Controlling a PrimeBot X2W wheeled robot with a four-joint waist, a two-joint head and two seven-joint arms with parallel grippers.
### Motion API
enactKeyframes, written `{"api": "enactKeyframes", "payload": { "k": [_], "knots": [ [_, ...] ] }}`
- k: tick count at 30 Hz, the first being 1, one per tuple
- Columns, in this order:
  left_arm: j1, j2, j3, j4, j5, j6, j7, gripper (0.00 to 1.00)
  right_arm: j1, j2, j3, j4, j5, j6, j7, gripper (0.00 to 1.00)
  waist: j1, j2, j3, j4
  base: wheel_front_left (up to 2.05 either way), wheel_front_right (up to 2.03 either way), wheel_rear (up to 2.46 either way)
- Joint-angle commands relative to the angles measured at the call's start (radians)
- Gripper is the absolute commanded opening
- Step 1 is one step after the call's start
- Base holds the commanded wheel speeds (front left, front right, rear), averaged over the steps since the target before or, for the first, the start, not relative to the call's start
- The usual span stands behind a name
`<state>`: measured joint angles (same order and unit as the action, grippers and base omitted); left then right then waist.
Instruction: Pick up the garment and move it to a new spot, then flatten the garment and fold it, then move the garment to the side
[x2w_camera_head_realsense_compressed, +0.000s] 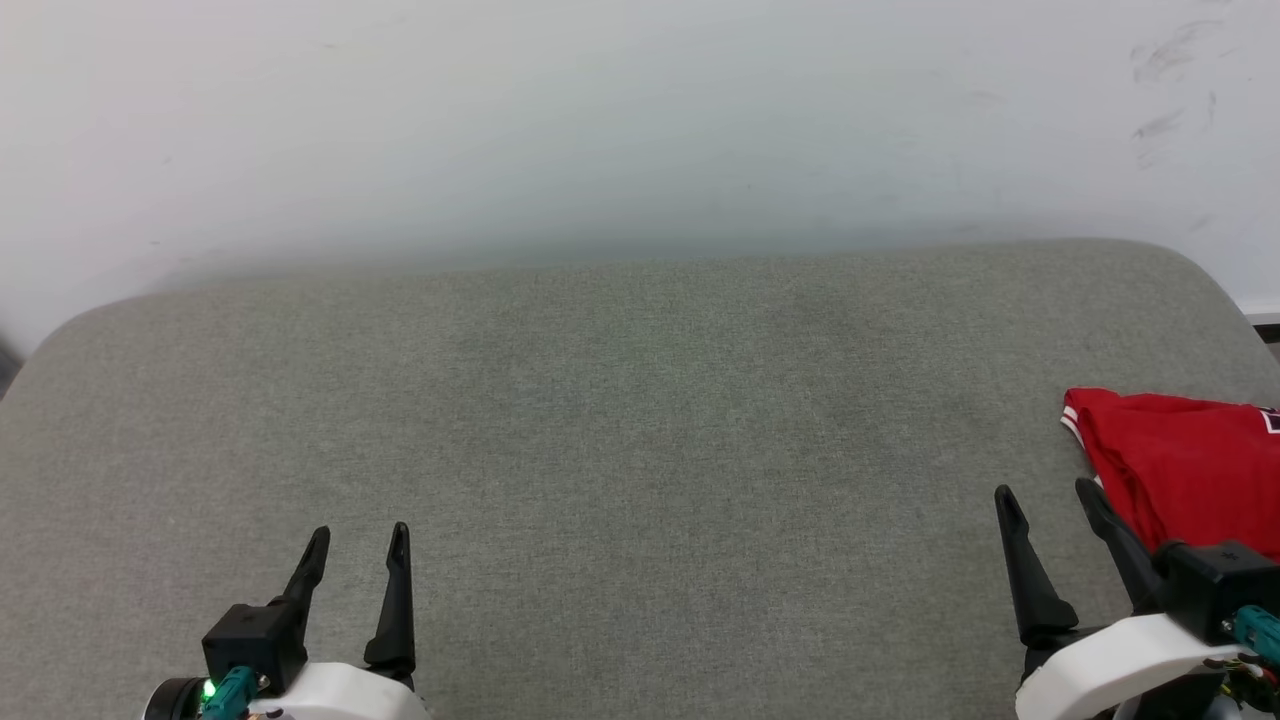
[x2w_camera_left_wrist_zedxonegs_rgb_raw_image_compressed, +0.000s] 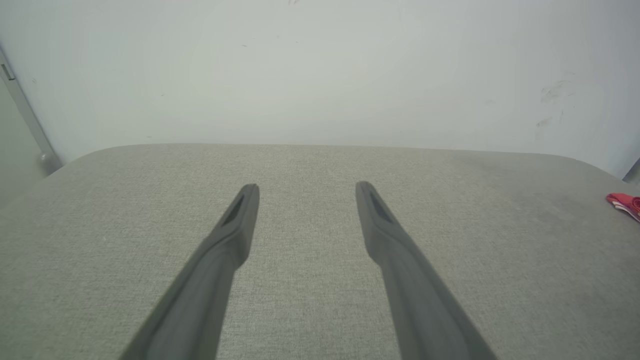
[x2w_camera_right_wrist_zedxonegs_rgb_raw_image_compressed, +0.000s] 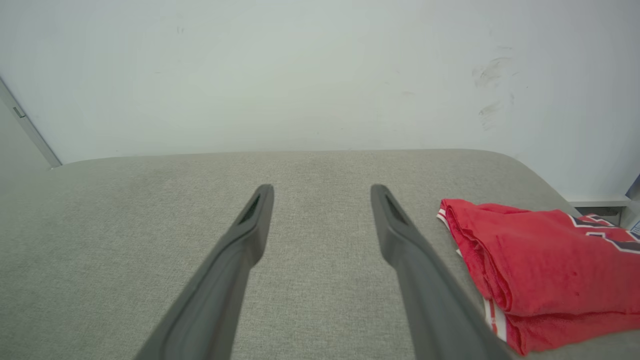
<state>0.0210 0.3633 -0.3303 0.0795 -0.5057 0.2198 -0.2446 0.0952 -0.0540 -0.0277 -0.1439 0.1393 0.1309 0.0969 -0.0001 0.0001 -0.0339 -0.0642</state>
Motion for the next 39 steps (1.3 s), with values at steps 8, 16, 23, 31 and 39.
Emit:
{"api": "enactKeyframes", "payload": {
  "k": [8, 16, 23, 31, 39],
  "knots": [
    [0.009, 0.004, -0.004, 0.0, -0.005, 0.006, 0.002, 1.0, 0.002, 0.005, 0.004, -0.004, 0.002, 0.0, -0.007, 1.0, 0.0001, -0.0001, 0.004, 0.0, 0.0, 0.0, 0.0],
    [0.006, -0.006, -0.014, 0.013, -0.01, 0.0, 0.005, 0.0, 0.005, 0.001, 0.004, 0.019, 0.006, 0.0, -0.004, 0.0, 0.0001, -0.0001, 0.006, 0.001, 0.0, 0.0, 0.0],
    [-0.002, -0.034, 0.024, 0.023, -0.116, -0.03, 0.034, 0.0, -0.009, -0.005, 0.006, 0.05, 0.15, 0.0, -0.01, 0.0, 0.0001, -0.0001, 0.007, 0.005, 0.0, 0.0, 0.0],
    [-0.024, -0.068, 0.078, 0.048, -0.257, -0.075, 0.075, 0.0, -0.04, -0.013, 0.004, 0.099, 0.343, 0.0, -0.016, 0.0, 0.0001, -0.0001, 0.01, 0.01, 0.0, 0.0, 0.0],
    [-0.039, -0.093, 0.117, 0.064, -0.359, -0.108, 0.105, 0.0, -0.06, -0.018, 0.001, 0.132, 0.481, 0.0, -0.018, 0.0, 0.0001, -0.0001, 0.012, 0.014, 0.0, 0.0, 0.0]
  ]
}}
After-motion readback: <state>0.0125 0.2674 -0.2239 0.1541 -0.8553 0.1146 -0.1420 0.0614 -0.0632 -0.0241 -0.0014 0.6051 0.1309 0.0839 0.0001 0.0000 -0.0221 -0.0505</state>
